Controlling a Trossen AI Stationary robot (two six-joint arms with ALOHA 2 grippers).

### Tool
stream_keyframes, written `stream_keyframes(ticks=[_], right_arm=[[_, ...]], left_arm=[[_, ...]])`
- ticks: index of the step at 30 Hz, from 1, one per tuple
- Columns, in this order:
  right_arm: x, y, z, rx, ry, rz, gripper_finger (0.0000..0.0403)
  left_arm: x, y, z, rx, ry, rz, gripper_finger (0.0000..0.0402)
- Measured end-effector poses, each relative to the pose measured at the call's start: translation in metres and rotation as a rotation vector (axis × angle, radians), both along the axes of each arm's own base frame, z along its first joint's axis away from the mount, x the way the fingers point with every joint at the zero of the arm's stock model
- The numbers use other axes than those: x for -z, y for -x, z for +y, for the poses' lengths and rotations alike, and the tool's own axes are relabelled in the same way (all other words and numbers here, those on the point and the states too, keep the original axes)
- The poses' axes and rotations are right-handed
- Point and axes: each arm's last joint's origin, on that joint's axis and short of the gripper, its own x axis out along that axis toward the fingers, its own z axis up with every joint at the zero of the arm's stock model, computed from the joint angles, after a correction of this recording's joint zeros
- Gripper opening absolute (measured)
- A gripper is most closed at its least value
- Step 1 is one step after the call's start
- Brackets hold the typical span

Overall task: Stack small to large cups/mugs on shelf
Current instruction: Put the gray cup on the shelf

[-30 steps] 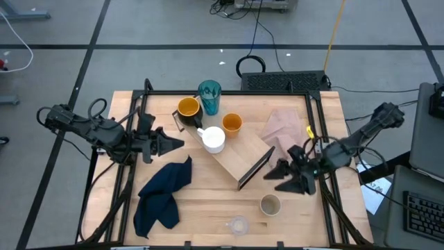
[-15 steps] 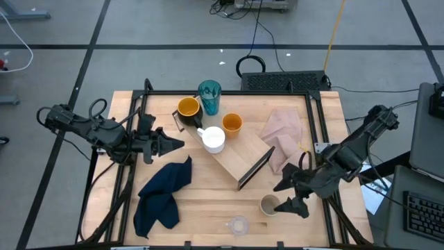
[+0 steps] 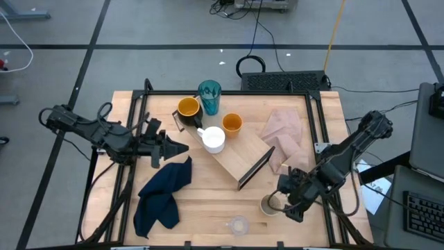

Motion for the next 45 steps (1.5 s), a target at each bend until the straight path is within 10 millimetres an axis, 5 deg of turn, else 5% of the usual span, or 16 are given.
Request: stream_keyframes(ticks=[17,32,39,45], right_arm=[[0.037,-0.035,-0.015,0.004,0.168,0.151,0.0391],[0.074,-0.03,-0.016,-0.023,0.115,0.224,0.038],[0.078,-0.031,-0.015,-0.022,0.098,0.202,0.0255],[0.078,-0.031,-0.015,-0.049,0.102,0.198,0.004]], left_arm=[[0.013,-0.023,-0.015,0.077,0.079,0.043,0.0033],[0.011,-0.019,-0.024,0.111,0.081,0.033,0.0033],[0.011,-0.019,-0.024,0.111,0.082,0.033,0.0033],[0.011,-0.019,-0.024,0.111,0.082,0.033,0.0033]])
